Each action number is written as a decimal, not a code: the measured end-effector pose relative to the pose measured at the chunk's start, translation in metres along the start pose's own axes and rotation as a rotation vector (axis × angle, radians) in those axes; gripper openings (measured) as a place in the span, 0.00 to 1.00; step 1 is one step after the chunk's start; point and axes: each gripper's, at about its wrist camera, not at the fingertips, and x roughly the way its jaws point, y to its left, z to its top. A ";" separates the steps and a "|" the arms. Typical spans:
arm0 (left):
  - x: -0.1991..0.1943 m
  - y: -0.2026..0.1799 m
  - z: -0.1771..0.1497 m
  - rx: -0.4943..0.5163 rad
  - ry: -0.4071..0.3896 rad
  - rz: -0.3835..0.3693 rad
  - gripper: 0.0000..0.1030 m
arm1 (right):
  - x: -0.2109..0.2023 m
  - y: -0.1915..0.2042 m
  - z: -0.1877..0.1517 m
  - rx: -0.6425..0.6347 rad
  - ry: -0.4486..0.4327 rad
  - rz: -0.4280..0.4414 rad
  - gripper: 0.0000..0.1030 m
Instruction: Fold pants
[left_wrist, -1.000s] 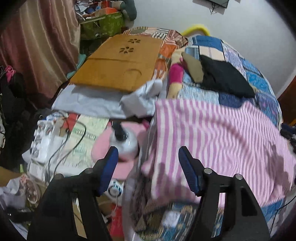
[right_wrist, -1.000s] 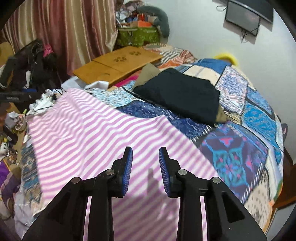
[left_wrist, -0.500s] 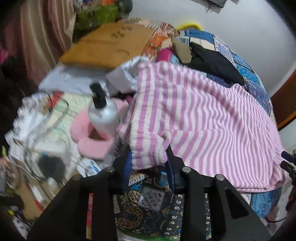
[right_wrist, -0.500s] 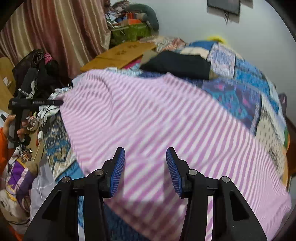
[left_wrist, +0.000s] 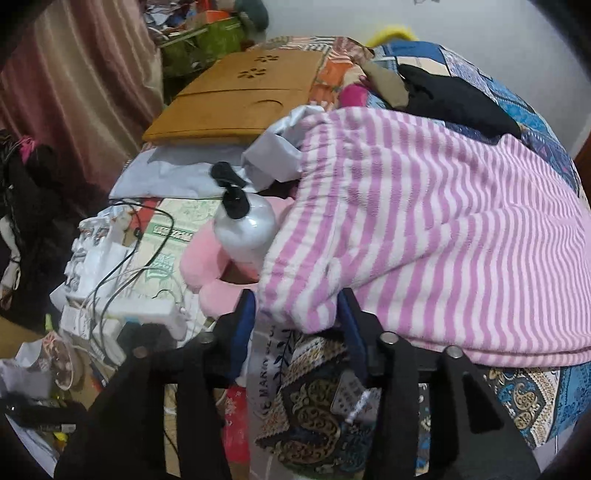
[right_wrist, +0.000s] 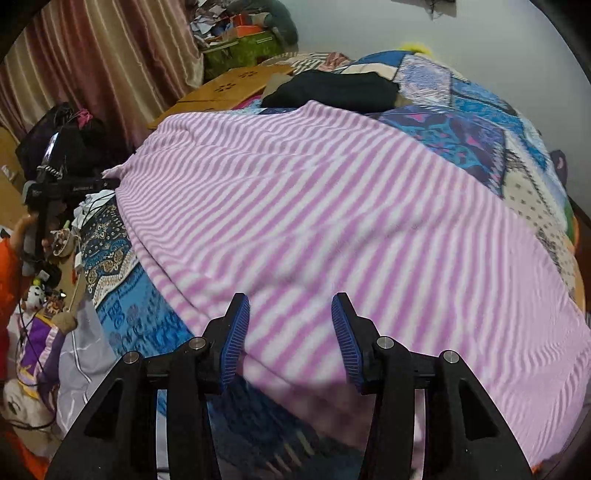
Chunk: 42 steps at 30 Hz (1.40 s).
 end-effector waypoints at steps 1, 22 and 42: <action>-0.006 0.002 0.000 -0.003 -0.002 0.011 0.49 | -0.004 -0.004 -0.002 0.008 -0.001 -0.006 0.42; -0.060 -0.159 0.020 0.100 -0.085 -0.080 0.62 | -0.142 -0.249 -0.175 0.696 -0.133 -0.430 0.43; -0.008 -0.205 -0.020 0.142 0.042 0.064 0.71 | -0.113 -0.308 -0.238 0.914 -0.198 -0.353 0.33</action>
